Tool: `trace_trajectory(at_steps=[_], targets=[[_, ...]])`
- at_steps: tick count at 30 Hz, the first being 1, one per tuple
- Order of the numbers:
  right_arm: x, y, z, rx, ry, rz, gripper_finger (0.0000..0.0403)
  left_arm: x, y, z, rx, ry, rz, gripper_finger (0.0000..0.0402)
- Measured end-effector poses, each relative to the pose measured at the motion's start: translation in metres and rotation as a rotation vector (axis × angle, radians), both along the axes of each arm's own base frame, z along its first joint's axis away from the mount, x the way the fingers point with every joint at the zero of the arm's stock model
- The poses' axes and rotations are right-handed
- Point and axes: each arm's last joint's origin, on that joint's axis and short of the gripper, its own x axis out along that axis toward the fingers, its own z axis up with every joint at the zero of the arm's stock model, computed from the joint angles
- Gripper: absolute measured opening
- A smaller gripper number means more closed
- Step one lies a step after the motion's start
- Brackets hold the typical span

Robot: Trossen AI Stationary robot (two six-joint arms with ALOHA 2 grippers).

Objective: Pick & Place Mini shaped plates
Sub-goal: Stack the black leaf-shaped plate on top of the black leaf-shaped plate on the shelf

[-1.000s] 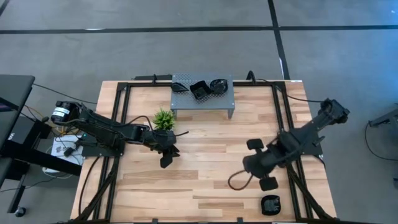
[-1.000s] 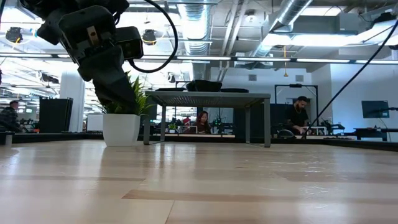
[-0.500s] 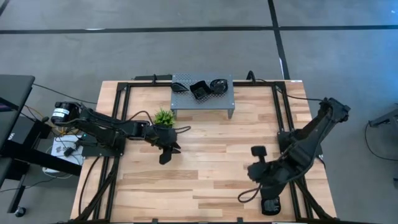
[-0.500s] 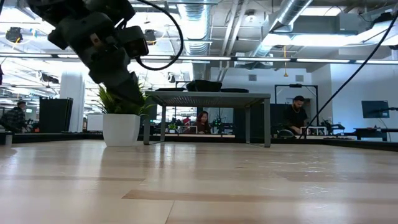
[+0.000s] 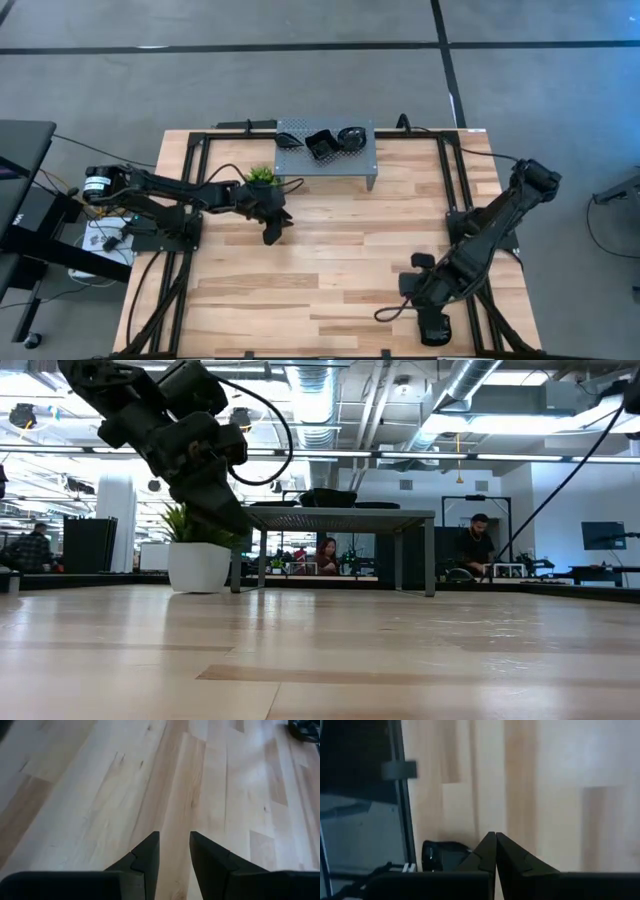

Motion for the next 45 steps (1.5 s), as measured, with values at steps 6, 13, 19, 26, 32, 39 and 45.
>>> trace_trajectory(at_steps=[6, 13, 19, 26, 32, 39, 45], targets=[[0.011, 0.023, -0.03, 0.0, 0.068, 0.12, 0.0001, 0.0, -0.005, 0.0, -0.022, 0.0, -0.02, 0.0108], [0.031, 0.03, -0.056, -0.018, 0.218, 0.024, 0.0001, 0.001, -0.018, 0.001, -0.034, -0.015, -0.072, 0.0108], [0.041, 0.018, -0.066, 0.082, 0.448, -0.066, 0.0006, 0.002, -0.018, 0.002, -0.033, -0.024, -0.072, 0.0108], [0.043, 0.013, -0.06, 0.226, 0.602, -0.158, 0.004, 0.002, -0.018, 0.002, -0.033, -0.025, -0.071, 0.0108], [0.038, 0.018, -0.064, 0.177, 0.569, -0.161, 0.0083, 0.002, -0.018, 0.002, -0.033, -0.025, -0.071, 0.0108], [0.021, 0.021, -0.078, 0.087, 0.578, -0.198, 0.0133, 0.002, -0.018, 0.002, -0.033, -0.024, -0.071, 0.0108], [0.016, 0.029, -0.084, 0.121, 0.533, -0.148, 0.0171, 0.002, -0.018, 0.002, -0.033, -0.024, -0.071, 0.0108]])
